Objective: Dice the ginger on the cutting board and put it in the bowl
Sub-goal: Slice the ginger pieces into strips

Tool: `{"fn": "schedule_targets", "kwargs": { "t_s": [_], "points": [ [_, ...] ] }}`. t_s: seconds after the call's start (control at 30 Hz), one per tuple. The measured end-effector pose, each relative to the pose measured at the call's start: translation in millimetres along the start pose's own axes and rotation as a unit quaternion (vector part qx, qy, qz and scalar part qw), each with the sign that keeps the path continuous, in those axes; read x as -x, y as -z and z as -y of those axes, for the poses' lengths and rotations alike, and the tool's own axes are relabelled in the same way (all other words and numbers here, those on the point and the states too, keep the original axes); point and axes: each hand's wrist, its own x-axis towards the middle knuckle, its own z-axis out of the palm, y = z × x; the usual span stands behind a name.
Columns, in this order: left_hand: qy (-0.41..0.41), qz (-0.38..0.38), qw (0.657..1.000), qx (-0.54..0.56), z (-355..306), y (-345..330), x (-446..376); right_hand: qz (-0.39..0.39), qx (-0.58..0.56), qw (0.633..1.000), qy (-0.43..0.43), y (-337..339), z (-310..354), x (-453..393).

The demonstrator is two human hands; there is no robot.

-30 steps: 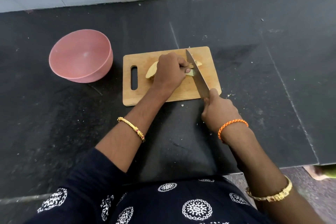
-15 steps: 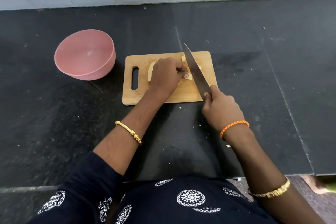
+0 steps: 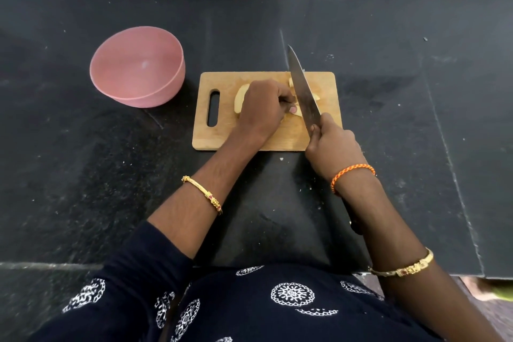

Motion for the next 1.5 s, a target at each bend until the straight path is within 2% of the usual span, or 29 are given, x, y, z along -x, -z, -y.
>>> {"fn": "schedule_targets", "kwargs": {
  "t_s": [0.27, 0.53, 0.6, 0.7, 0.8, 0.93, 1.13, 1.5],
  "points": [
    [-0.012, -0.018, 1.0, 0.016, 4, -2, 1, 0.065, 0.078, 0.993, -0.062, -2, 2, 14],
    [-0.03, -0.018, 0.999, 0.004, 1, 3, 2, 0.08, 0.1, 0.99, -0.058, 1, -14, 51],
    [-0.035, -0.007, 0.999, -0.035, 1, 3, 0, 0.072, 0.078, 0.993, -0.057, 7, -20, 61],
    [-0.024, 0.011, 0.994, -0.103, 0, 4, -2, 0.009, 0.037, 0.998, -0.045, 17, -21, 62],
    [-0.014, 0.0, 0.995, -0.096, 3, 2, 1, -0.024, 0.026, 0.999, -0.029, 17, -15, 45],
    [-0.011, -0.024, 0.995, -0.091, 5, 2, 1, -0.017, 0.03, 0.999, -0.011, 7, -6, 24],
    [-0.002, -0.024, 0.998, -0.049, 8, 2, -2, -0.002, 0.042, 0.999, -0.009, -1, -2, 14],
    [0.0, -0.026, 0.999, -0.04, 9, 0, -6, 0.028, 0.048, 0.998, -0.012, -1, 8, -1]
  ]
}}
